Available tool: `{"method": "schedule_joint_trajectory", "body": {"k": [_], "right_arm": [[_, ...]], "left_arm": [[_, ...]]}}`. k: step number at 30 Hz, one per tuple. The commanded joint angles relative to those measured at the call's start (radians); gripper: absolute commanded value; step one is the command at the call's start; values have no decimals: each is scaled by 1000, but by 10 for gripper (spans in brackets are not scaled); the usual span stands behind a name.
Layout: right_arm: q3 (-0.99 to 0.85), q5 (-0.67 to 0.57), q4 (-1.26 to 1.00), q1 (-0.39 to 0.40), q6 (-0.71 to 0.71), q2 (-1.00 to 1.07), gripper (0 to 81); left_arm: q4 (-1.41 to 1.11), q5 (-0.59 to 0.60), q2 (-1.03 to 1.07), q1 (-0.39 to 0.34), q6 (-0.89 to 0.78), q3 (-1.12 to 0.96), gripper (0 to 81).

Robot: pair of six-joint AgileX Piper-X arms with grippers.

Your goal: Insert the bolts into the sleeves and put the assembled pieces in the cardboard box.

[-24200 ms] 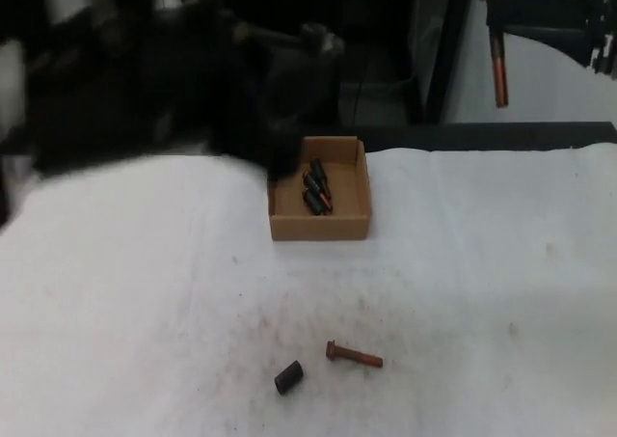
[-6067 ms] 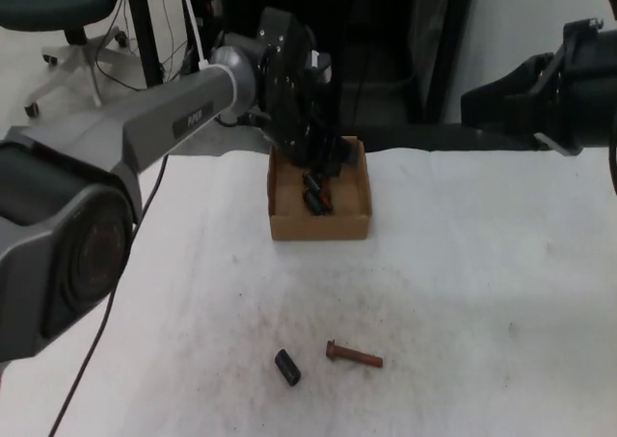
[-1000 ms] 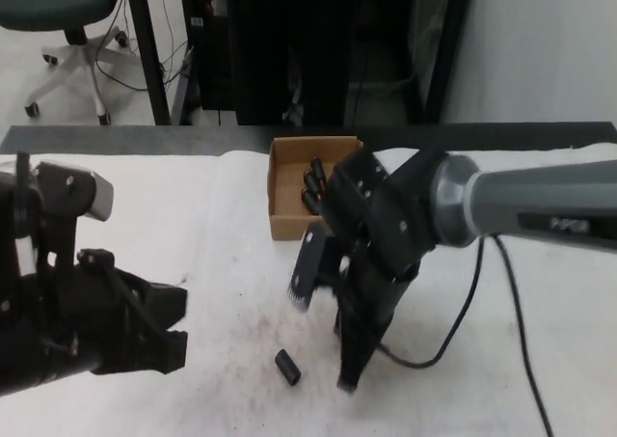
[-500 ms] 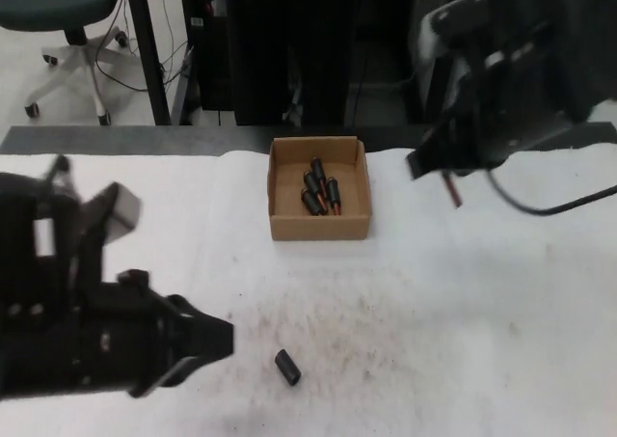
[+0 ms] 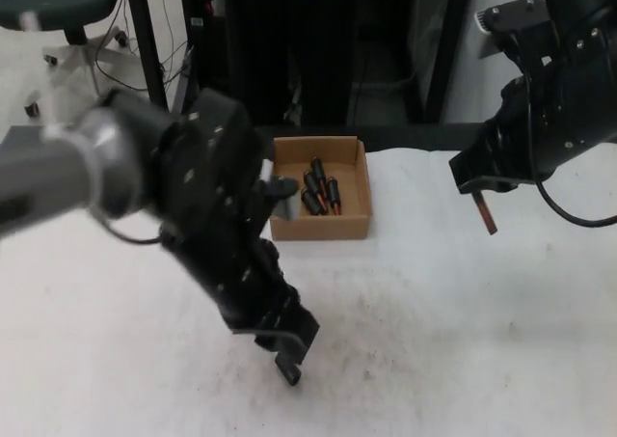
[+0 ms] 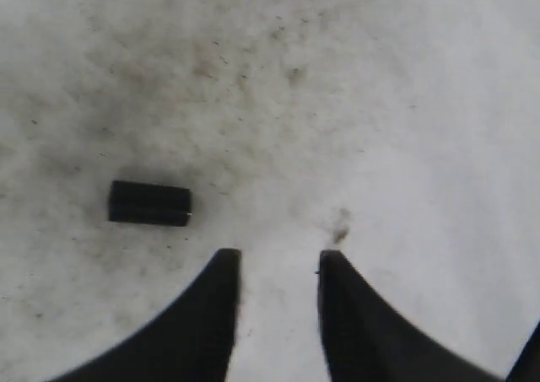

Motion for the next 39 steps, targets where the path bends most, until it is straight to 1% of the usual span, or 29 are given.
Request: {"method": "schedule_joint_trajectory", "body": {"k": [1,2,4,7,9,12,14,23,27,32,34,39], "right_arm": [[-4,-46,4,-2,3,-12,8],[-4,-47,4,-2,2,-12,8],[-4,-49,4,-2,2,-12,8],[-4,-49,4,-2,2,-12,8],[-4,-48,4,-2,-1,-12,8],[-4,-50,4,-2,0,-12,8],[-4,-52,4,-2,0,-12,8],[-4,-52,4,-2,0,-12,8],[-4,-52,4,-2,0,-12,8],[-4,-52,4,-2,0,-12,8],[-4,-52,4,-2,0,-12,8],[-4,-52,4,-2,0,-12,8]], "left_arm": [[127,-83,109,-5,28,-136,509],[146,-87,134,-5,28,-161,531],[161,-87,174,-6,37,-192,533],[160,-101,208,-17,98,-210,533],[164,-157,224,-28,157,-210,533],[168,-290,237,-42,256,-210,533],[154,-323,239,-47,294,-210,533],[84,-309,239,-55,296,-210,533],[71,-273,239,-59,256,-210,533],[39,-288,239,-63,237,-210,533],[44,-304,248,-63,198,-210,533],[98,-297,300,-63,131,-210,533]]}}
